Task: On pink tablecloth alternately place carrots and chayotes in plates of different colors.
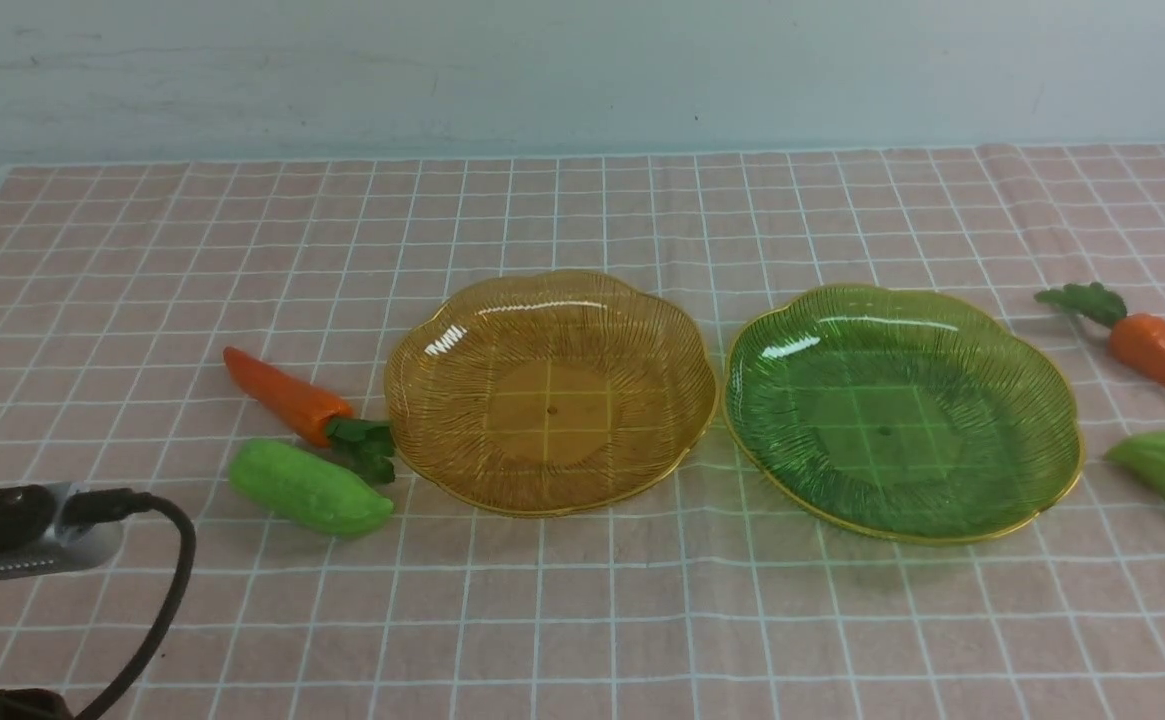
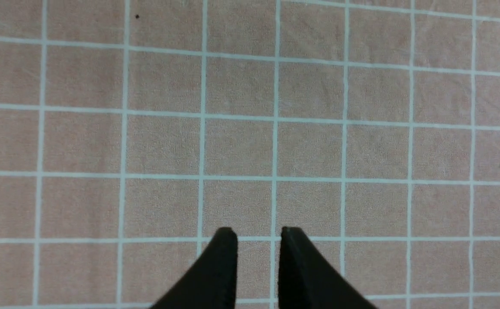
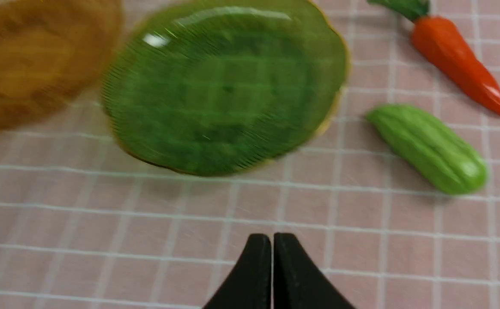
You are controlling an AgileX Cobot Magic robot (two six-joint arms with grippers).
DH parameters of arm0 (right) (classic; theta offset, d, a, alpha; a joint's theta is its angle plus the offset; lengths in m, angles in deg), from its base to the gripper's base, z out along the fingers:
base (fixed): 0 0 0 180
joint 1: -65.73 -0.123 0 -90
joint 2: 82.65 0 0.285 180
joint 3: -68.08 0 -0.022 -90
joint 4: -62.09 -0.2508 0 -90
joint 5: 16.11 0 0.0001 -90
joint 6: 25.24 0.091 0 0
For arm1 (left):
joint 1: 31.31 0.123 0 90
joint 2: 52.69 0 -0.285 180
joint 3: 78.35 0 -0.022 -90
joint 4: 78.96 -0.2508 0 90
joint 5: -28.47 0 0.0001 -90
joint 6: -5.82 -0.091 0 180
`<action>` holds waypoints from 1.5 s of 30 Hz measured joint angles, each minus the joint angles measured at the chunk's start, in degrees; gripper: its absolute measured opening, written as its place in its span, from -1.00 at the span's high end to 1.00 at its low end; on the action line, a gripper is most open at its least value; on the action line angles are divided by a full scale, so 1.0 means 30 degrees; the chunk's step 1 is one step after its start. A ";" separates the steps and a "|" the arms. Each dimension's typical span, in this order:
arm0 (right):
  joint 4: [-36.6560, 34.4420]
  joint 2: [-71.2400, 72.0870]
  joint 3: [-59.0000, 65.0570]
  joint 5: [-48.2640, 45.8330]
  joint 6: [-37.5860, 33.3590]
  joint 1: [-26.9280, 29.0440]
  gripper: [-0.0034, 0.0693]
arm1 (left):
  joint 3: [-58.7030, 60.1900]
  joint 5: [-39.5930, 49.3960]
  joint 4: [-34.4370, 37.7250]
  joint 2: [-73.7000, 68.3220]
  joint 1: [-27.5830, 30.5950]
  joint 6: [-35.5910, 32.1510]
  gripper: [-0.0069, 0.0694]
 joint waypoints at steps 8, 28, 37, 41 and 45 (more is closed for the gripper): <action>0.0083 -0.5655 -0.2363 -0.0660 0.0534 0.0569 0.00 | 0.0000 0.0067 -0.0053 0.0019 0.0000 -0.0224 0.11; 0.1681 -1.4611 -0.7586 -0.0987 -0.1241 0.3749 -0.69 | -0.0020 0.1540 0.0304 0.0019 0.0000 -0.0856 0.08; 0.2604 -1.6820 -0.7986 -0.0466 -0.1680 0.3749 -0.67 | -0.0043 0.1006 0.0304 0.0019 0.0000 -0.0958 0.08; 0.2350 -1.7216 -0.8047 -0.0367 -0.2633 0.3772 -0.44 | -0.0057 0.0926 0.0304 0.0019 0.0000 -0.0979 0.08; 0.1852 -1.7231 -0.8906 -0.1173 -0.3384 0.3772 -0.14 | -0.0057 0.0884 0.0319 0.0019 0.0000 -0.0979 0.08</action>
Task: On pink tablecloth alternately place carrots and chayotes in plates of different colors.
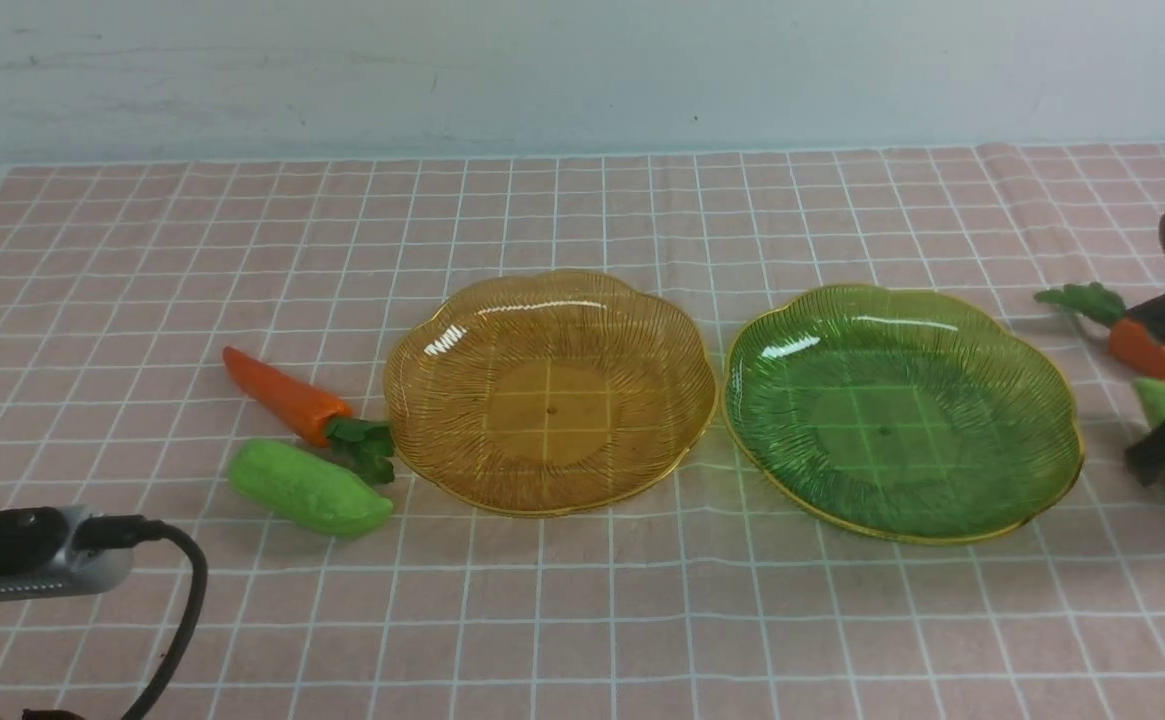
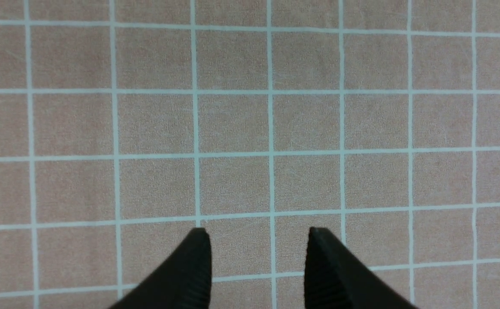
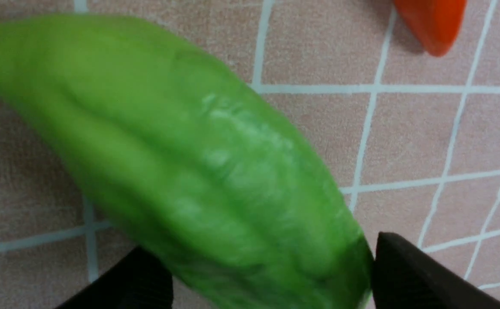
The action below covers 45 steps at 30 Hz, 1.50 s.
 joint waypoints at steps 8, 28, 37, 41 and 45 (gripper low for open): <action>-0.5582 0.1234 -0.5106 -0.0579 -0.0493 -0.0021 -0.14 | 0.0000 -0.0187 0.0000 0.0000 0.0000 0.0177 0.08; -0.5636 -0.1401 -0.6126 -0.0776 -0.1995 -0.1512 -0.91 | 0.0000 -0.0358 0.0000 0.0000 0.0000 0.0199 0.08; -0.4320 -0.1556 -0.6490 -0.0485 -0.1796 0.1726 -0.86 | 0.0000 -0.0358 0.0000 0.0000 0.0000 0.0199 0.08; -0.5966 -0.1553 -0.6490 -0.0395 -0.2551 0.2394 -0.84 | 0.0000 -0.0358 0.0000 0.0000 0.0000 0.0199 0.08; -0.7887 -0.1592 -0.6490 -0.0439 -0.3402 0.2351 -0.83 | 0.0000 -0.0296 -0.0057 0.0000 0.0000 0.0199 0.08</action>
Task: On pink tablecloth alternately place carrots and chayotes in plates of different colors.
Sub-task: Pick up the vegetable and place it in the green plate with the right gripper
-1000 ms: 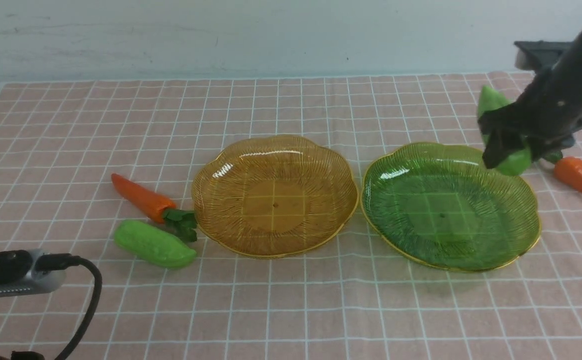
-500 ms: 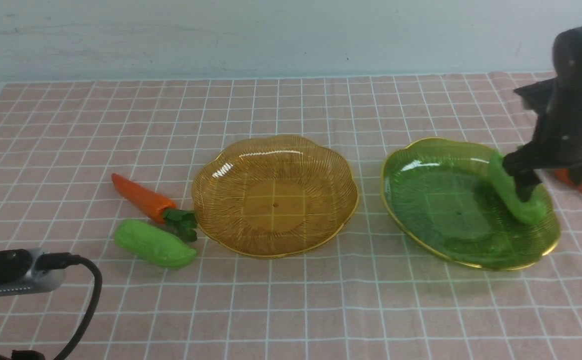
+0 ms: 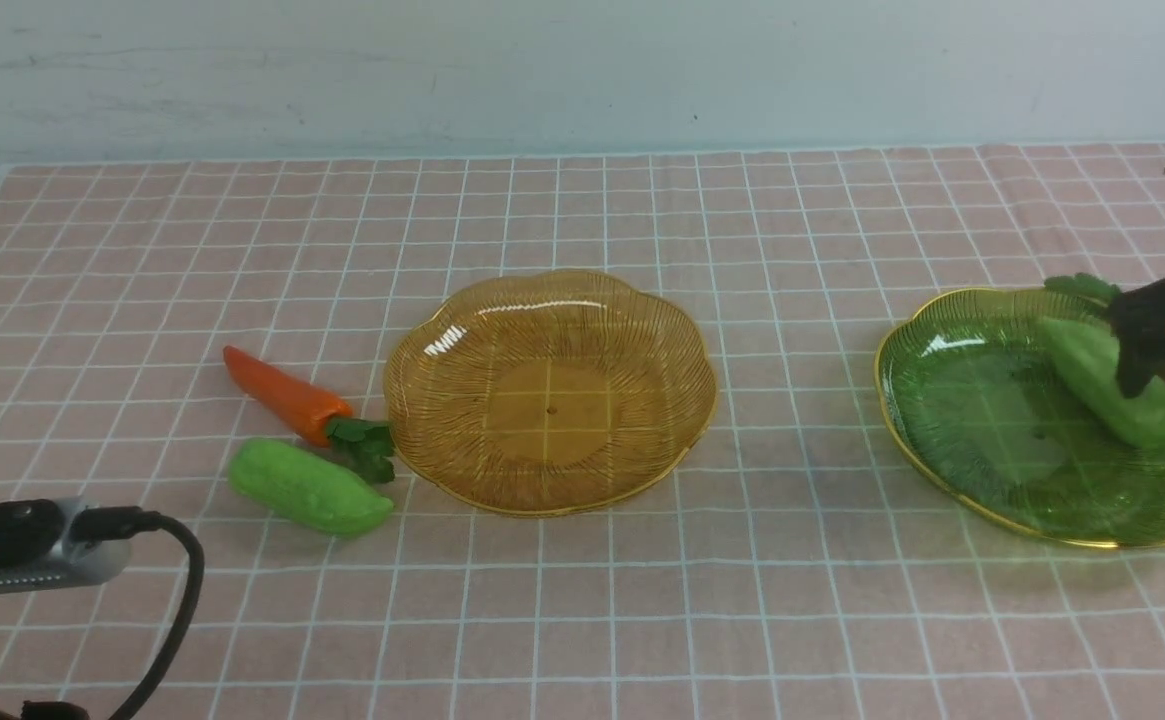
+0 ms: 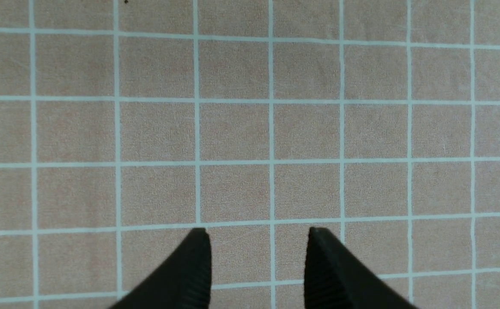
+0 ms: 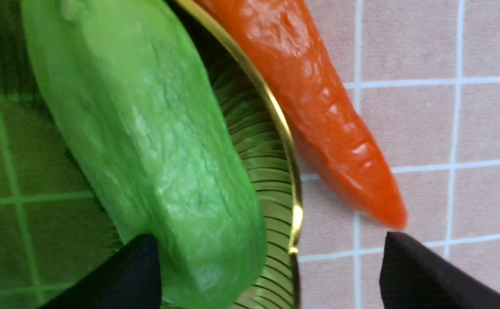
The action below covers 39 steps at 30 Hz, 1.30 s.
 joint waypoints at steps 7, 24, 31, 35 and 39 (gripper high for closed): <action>-0.1328 0.0001 -0.0371 -0.0449 -0.0931 -0.0038 -0.83 | 0.0000 0.0078 -0.0026 0.0000 0.0000 0.0016 0.08; 0.1601 0.0865 0.1151 -0.0453 0.2292 0.1907 0.94 | 0.0000 0.0078 -0.0026 0.0000 0.0000 0.0016 0.08; 0.1065 -0.0077 0.1260 -0.0412 0.1980 0.1808 0.95 | 0.0000 0.0012 -0.0026 0.0000 0.0000 0.0016 0.08; -0.0460 -0.0077 0.1260 -0.0412 0.0847 0.1296 0.95 | 0.0000 -0.0026 -0.0026 0.0000 0.0000 0.0016 0.08; -0.3205 -0.0077 0.1260 -0.0391 -0.0745 -0.0215 0.95 | 0.0000 -0.0044 -0.0026 0.0000 0.0000 0.0016 0.08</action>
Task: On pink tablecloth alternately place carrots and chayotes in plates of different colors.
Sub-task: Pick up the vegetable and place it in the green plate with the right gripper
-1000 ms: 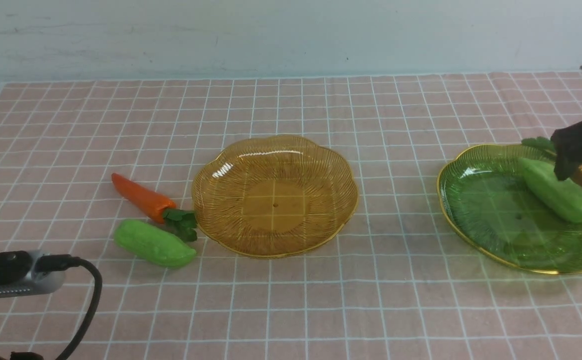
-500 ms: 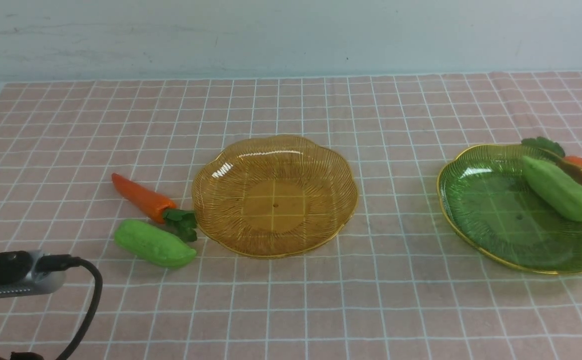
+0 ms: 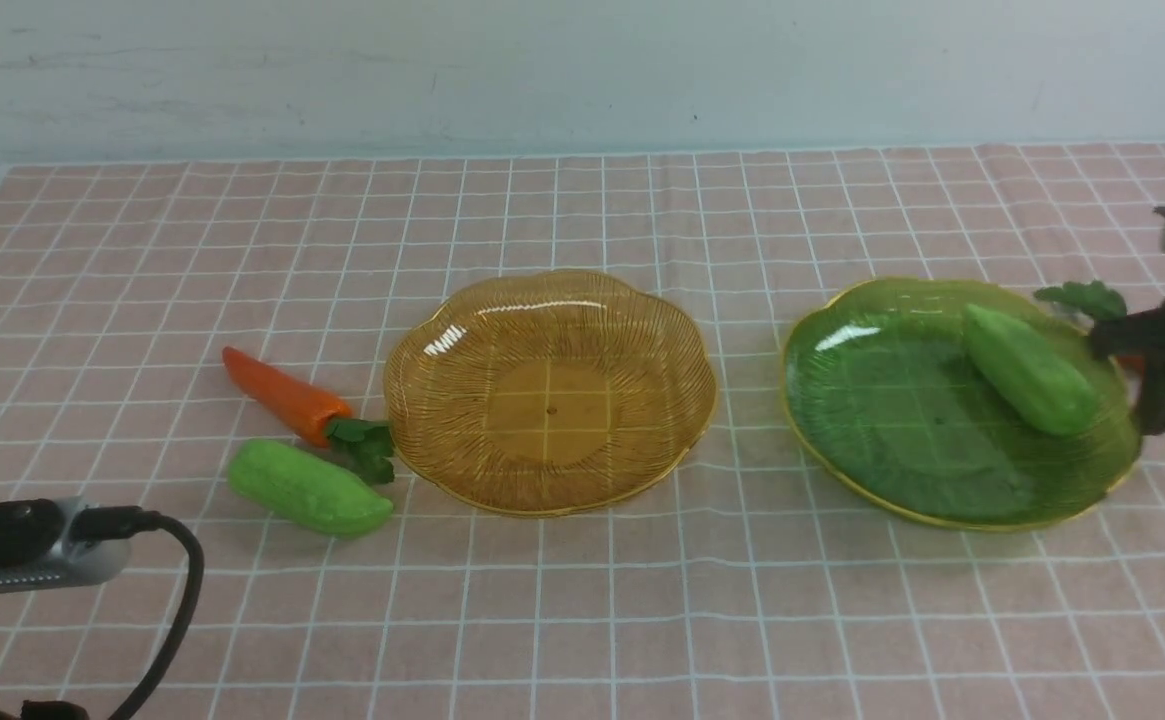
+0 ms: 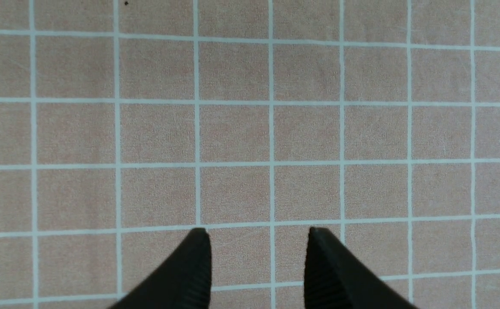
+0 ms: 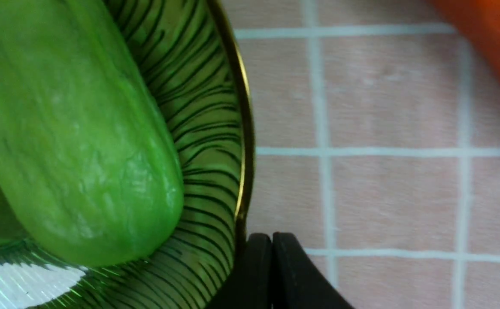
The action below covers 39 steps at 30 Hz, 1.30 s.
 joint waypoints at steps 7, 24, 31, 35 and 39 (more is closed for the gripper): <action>0.0087 0.0000 -0.0892 -0.0041 -0.0256 -0.1144 0.95 | 0.0000 -0.0016 0.0000 0.0000 0.0000 0.0000 0.08; 0.6641 -0.1317 -0.3900 -0.0076 -0.0316 -0.0610 -0.46 | 0.0000 -0.0033 0.0000 0.0000 0.0000 0.0045 0.08; 0.7505 -0.3247 -0.4009 0.0413 -0.0344 -0.0610 -0.44 | 0.0000 -0.0106 0.0000 0.0000 0.0000 0.0110 0.08; 0.7575 -0.3225 -0.4109 0.0258 -0.0344 -0.0570 -0.03 | 0.0000 -0.0106 0.0000 0.0000 0.0000 0.0110 0.08; 0.7390 -0.2966 -0.4236 0.0180 -0.0344 -0.0570 0.45 | 0.0000 -0.0086 0.0000 0.0000 0.0000 0.0208 0.08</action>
